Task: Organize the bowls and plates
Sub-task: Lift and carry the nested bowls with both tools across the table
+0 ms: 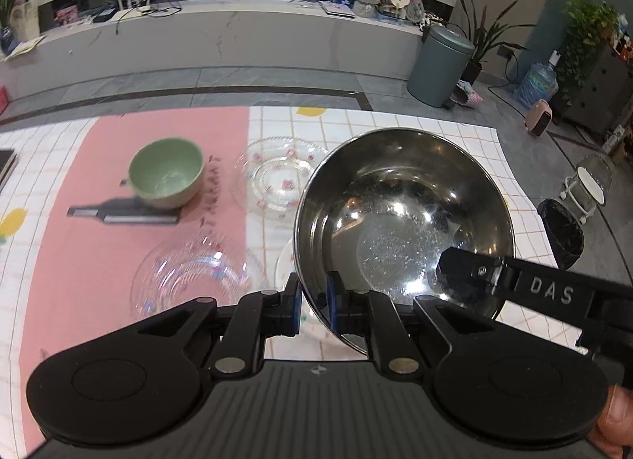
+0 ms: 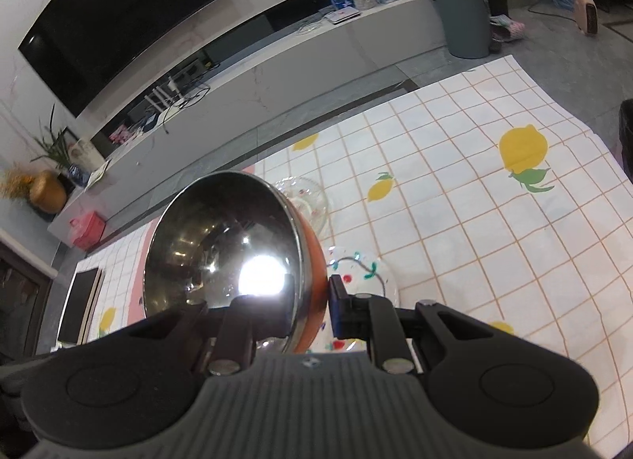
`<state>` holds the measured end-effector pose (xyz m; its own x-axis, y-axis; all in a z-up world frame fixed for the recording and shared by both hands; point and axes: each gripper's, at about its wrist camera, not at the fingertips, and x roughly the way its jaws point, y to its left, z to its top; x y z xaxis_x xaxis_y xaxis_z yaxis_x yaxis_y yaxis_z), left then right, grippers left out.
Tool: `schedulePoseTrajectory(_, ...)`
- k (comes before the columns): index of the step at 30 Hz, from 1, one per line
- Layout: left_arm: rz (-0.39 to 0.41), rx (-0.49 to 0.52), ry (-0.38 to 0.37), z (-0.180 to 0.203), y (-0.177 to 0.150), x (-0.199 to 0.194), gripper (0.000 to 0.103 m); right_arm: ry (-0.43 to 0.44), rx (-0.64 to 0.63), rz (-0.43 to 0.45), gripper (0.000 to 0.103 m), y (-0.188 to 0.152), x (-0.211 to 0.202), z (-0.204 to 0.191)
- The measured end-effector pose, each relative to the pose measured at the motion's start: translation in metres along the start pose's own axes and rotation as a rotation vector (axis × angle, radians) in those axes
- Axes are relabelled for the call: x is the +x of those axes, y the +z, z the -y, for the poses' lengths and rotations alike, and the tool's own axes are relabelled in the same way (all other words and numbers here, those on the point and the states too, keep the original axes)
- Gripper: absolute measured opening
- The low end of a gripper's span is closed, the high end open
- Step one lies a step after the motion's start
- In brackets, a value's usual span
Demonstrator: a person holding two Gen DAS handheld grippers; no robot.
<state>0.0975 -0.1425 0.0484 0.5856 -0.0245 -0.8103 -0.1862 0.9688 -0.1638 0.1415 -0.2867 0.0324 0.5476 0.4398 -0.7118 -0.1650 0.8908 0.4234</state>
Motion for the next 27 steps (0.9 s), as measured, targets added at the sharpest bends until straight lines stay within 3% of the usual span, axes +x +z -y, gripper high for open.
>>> schedulePoseTrajectory(14,0.017,-0.063,0.027,-0.043,-0.045,-0.039,0.015,0.014,-0.137,-0.038,0.014,-0.053,-0.007,-0.047)
schedulePoseTrajectory(27,0.008,-0.116,0.010,-0.073,-0.091,-0.062,0.016,0.024,-0.207,-0.085,0.015,-0.111,-0.019,-0.066)
